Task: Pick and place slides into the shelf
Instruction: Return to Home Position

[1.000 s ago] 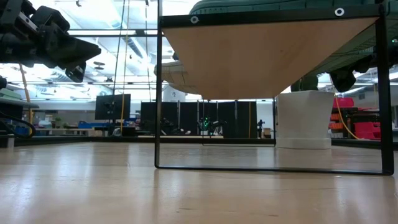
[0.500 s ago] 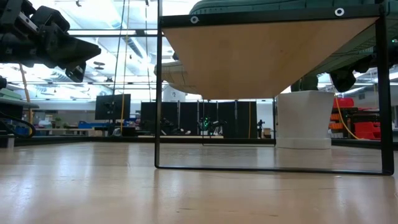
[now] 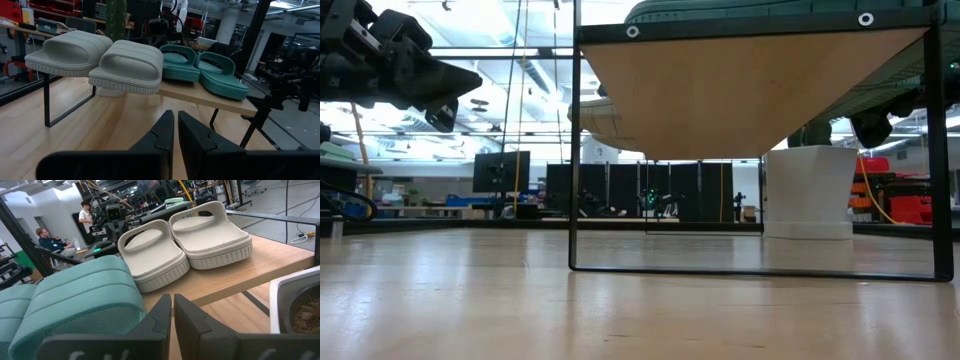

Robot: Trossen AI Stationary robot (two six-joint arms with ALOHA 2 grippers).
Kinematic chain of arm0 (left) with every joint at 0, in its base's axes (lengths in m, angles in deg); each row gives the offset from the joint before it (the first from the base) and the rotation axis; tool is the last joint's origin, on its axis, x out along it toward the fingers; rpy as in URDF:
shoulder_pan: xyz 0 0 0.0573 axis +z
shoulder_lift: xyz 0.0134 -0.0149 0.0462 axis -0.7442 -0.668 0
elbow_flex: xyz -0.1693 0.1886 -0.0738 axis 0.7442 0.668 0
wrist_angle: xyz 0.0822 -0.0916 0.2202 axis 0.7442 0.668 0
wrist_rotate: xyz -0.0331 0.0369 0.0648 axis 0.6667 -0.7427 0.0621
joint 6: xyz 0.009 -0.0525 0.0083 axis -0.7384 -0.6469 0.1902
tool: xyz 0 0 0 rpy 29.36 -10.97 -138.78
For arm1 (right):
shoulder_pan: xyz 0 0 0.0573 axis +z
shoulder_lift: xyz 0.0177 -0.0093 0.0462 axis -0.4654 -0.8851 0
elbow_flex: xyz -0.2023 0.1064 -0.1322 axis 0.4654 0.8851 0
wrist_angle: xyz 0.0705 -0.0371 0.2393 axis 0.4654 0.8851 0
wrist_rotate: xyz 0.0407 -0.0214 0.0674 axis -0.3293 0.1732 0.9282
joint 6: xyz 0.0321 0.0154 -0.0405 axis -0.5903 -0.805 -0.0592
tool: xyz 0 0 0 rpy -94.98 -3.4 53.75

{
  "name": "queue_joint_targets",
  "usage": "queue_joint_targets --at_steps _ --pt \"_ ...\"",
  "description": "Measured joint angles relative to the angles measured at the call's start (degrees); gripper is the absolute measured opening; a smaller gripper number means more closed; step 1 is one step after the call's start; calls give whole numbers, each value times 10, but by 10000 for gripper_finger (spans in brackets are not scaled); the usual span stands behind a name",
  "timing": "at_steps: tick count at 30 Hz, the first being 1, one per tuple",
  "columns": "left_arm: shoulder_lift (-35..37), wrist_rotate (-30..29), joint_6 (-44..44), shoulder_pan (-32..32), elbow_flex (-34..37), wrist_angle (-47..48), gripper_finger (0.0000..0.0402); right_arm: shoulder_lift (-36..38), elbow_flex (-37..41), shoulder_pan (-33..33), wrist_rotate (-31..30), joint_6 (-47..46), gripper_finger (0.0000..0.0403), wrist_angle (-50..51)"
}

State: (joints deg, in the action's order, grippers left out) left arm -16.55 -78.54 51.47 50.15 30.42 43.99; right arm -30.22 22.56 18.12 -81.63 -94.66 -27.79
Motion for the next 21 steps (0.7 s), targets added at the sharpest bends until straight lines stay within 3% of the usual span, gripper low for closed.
queue_joint_targets --at_steps 9,21 --pt "0 0 0 0 0 0 40 0 0 0 0 0 27 0" --pt "0 0 0 0 0 0 25 0 0 0 0 0 27 0"
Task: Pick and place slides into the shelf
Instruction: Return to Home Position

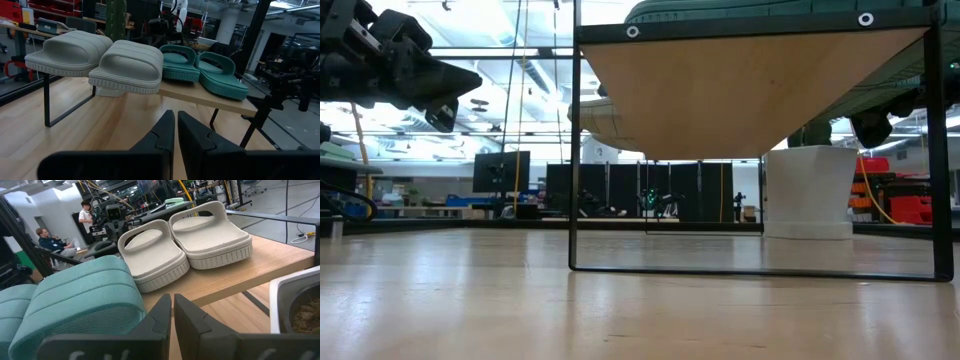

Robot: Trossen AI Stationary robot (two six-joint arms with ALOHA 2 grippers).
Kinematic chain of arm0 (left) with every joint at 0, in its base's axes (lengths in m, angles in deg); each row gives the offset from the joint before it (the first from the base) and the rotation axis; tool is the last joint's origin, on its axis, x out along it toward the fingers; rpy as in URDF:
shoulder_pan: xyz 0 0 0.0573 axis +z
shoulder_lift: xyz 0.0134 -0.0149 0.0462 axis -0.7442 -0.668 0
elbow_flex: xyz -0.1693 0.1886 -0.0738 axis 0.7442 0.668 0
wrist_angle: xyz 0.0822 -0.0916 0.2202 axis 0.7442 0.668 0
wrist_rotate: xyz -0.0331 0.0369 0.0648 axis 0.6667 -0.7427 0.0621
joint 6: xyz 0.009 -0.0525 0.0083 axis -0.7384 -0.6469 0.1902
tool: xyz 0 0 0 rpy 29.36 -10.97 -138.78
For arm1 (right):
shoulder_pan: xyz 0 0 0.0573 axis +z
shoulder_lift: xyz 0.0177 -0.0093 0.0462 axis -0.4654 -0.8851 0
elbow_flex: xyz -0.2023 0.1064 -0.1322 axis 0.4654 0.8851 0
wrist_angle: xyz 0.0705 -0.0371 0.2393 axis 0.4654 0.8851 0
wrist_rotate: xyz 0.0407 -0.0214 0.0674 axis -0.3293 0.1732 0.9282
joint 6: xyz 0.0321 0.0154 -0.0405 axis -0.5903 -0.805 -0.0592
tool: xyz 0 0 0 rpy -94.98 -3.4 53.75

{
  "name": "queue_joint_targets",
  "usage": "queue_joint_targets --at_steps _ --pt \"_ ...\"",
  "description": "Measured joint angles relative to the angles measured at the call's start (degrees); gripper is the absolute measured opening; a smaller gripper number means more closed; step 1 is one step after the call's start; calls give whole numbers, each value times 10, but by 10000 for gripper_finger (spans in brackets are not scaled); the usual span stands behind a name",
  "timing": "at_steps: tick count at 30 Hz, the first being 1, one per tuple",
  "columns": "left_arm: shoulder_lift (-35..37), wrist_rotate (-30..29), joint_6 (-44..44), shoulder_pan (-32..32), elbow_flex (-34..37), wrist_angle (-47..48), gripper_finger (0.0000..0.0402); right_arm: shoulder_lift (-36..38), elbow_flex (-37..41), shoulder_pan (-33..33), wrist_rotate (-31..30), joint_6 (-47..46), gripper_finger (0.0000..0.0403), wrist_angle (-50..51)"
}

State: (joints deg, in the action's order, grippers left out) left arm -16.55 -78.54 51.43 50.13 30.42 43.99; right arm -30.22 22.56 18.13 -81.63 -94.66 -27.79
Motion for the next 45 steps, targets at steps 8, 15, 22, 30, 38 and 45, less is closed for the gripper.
queue_joint_targets --at_steps 8,15,22,30,38,45 --pt "0 0 0 0 0 0 36 0 0 0 0 0 27 0" --pt "0 0 0 0 0 0 40 0 0 0 0 0 27 0" --pt "0 0 0 0 0 0 30 0 0 0 0 0 27 0" --pt "0 0 1 0 0 0 34 0 0 0 0 0 27 0" --pt "0 0 0 0 0 0 38 0 0 0 0 0 27 0" --pt "0 0 0 0 0 0 27 0 0 0 0 0 27 0"
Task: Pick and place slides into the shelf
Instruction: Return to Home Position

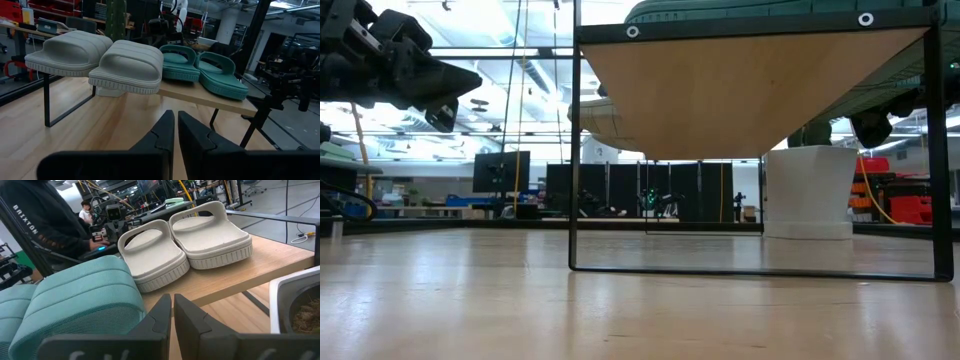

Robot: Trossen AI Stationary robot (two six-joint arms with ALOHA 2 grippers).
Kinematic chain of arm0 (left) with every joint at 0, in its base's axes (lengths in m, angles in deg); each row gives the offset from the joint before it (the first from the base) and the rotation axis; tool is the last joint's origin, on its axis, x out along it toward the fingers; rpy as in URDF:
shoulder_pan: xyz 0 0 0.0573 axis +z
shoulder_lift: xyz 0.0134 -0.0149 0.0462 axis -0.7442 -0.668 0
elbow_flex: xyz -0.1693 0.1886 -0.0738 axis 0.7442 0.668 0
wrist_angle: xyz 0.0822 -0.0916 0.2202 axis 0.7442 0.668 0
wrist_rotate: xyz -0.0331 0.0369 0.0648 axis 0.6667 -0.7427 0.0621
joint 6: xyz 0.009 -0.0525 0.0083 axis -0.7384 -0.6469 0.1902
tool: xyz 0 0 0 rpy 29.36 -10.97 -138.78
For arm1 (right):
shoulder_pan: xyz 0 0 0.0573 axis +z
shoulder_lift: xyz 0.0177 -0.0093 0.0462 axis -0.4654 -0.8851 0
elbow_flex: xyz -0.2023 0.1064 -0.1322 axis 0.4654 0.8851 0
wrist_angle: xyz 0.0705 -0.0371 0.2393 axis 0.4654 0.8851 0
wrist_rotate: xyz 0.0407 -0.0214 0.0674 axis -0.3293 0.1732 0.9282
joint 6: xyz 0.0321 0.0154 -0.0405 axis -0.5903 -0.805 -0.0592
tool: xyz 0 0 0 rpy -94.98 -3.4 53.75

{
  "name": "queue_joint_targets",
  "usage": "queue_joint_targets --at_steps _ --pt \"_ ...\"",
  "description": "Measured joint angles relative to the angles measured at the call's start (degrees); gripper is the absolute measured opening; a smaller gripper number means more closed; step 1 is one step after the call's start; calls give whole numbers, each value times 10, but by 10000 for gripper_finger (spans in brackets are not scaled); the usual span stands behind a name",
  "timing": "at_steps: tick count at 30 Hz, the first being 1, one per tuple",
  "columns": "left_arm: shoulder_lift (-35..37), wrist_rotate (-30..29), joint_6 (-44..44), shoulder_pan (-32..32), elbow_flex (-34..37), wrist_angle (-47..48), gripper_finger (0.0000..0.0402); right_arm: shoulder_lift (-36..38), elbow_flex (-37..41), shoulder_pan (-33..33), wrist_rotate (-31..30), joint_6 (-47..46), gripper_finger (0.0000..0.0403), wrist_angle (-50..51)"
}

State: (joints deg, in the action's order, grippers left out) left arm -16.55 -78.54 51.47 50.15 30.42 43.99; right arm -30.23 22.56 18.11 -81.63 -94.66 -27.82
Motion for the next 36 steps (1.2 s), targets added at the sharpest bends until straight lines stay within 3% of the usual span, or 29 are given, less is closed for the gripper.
queue_joint_targets --at_steps 36 --pt "0 0 0 0 0 0 37 0 0 0 0 0 27 0"
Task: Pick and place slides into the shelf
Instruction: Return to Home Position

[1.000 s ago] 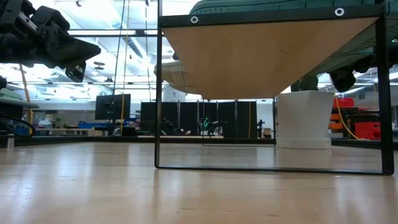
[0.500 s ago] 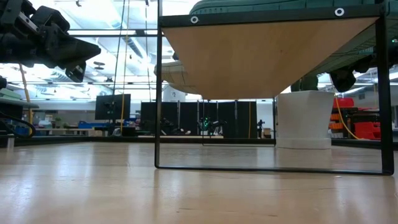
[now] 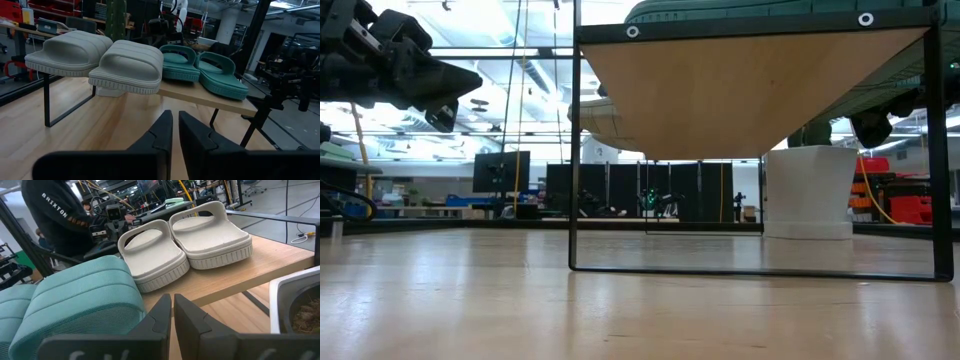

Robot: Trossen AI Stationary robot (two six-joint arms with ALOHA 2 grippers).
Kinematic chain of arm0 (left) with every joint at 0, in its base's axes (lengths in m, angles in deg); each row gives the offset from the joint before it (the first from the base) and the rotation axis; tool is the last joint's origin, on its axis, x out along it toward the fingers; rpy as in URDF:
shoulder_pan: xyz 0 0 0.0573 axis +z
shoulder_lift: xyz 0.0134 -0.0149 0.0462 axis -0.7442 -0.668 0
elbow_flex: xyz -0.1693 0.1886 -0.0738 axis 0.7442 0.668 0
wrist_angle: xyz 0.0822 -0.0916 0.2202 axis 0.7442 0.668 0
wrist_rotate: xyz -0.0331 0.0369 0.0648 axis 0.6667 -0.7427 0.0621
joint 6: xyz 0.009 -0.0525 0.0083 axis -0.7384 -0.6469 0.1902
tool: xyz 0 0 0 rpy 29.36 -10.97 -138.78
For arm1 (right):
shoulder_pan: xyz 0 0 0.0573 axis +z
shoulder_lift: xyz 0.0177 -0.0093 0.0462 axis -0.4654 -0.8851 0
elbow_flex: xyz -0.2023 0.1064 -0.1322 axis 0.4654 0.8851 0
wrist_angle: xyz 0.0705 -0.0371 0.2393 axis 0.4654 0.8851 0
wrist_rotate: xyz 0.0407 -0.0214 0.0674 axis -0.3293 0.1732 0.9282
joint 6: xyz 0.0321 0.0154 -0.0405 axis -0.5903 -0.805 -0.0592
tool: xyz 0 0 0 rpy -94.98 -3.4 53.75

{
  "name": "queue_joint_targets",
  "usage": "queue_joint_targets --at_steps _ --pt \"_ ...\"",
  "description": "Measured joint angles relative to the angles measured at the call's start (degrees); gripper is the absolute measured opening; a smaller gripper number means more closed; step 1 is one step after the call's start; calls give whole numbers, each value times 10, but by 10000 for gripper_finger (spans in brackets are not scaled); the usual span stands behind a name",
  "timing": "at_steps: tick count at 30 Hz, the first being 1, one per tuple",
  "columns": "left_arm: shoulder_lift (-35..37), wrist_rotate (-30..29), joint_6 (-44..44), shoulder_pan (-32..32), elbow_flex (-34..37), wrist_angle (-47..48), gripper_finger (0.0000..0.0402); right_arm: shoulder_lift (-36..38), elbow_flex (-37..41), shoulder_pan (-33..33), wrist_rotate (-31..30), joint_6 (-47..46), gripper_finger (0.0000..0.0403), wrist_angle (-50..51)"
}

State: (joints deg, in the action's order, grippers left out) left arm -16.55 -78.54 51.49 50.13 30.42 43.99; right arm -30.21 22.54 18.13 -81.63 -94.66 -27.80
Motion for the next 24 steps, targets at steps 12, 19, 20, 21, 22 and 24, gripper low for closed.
queue_joint_targets --at_steps 12,19,20,21,22,24 --pt "0 0 0 0 0 0 32 0 0 0 0 0 27 0" --pt "0 0 0 0 0 0 30 0 0 0 0 0 27 0" --pt "0 0 0 0 0 0 31 0 0 0 0 0 27 0" --pt "0 0 0 0 0 0 33 0 0 0 0 0 27 0" --pt "0 0 0 0 0 0 35 0 0 0 0 0 27 0" --pt "0 0 0 0 0 0 38 0 0 0 0 0 27 0"
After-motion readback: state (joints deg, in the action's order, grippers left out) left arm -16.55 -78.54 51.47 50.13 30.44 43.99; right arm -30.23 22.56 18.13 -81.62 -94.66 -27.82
